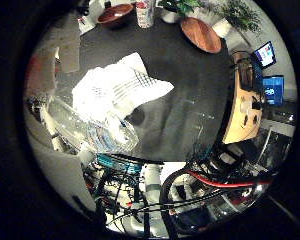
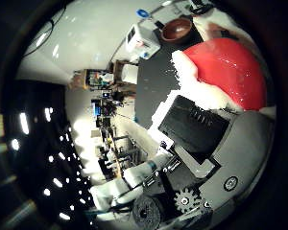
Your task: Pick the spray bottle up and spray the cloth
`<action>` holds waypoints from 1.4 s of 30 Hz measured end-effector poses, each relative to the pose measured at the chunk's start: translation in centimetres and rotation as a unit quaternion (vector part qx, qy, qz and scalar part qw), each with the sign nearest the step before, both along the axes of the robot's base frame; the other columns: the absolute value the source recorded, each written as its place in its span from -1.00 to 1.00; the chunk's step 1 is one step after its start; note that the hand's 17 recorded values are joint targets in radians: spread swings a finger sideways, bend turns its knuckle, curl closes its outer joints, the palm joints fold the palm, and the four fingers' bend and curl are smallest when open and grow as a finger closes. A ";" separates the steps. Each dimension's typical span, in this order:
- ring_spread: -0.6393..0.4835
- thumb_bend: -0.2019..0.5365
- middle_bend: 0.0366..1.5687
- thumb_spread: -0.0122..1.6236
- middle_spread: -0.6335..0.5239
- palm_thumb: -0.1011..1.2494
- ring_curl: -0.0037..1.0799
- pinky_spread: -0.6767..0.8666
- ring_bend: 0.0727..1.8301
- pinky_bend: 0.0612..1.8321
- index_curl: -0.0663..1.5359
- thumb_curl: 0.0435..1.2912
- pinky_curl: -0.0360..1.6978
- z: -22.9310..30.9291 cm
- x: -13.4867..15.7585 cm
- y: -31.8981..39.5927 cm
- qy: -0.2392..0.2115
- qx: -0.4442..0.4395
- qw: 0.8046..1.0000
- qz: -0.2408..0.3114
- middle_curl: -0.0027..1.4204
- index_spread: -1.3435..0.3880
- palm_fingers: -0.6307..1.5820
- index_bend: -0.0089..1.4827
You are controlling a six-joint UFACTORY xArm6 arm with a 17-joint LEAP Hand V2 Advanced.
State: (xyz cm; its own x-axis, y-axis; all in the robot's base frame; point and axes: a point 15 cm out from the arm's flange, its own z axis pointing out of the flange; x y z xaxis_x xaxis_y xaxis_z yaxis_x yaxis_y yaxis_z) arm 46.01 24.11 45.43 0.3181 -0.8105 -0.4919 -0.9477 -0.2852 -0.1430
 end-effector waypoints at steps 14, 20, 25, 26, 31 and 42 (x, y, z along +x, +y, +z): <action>-0.27 -0.51 0.71 -0.53 -0.22 0.67 0.25 -0.52 0.49 0.41 -0.09 0.49 -0.21 7.4 -6.3 12.1 -0.059 0.182 0.969 0.157 0.00 0.25 0.65 0.60; -0.27 -0.51 0.71 -0.53 -0.22 0.67 0.25 -0.52 0.49 0.41 -0.09 0.49 -0.21 8.5 -7.6 16.5 -0.122 0.227 0.939 0.228 0.00 0.25 0.65 0.60; -0.27 -0.51 0.71 -0.53 -0.22 0.67 0.25 -0.53 0.49 0.41 -0.09 0.49 -0.21 7.7 -7.5 18.9 -0.129 0.271 0.919 0.256 0.00 0.25 0.64 0.60; -0.27 -0.51 0.71 -0.53 -0.22 0.67 0.25 -0.53 0.49 0.41 -0.08 0.49 -0.20 7.4 -7.1 19.1 -0.132 0.273 0.918 0.256 0.00 0.25 0.64 0.60; -0.27 -0.51 0.72 -0.53 -0.22 0.67 0.25 -0.53 0.49 0.40 -0.08 0.49 -0.20 5.0 -4.2 20.0 -0.156 0.273 0.916 0.248 0.00 0.24 0.64 0.59; -0.26 -0.51 0.71 -0.53 -0.22 0.67 0.24 -0.53 0.49 0.40 -0.08 0.49 -0.19 0.3 -0.5 23.0 -0.226 0.284 0.897 0.255 0.00 0.24 0.65 0.59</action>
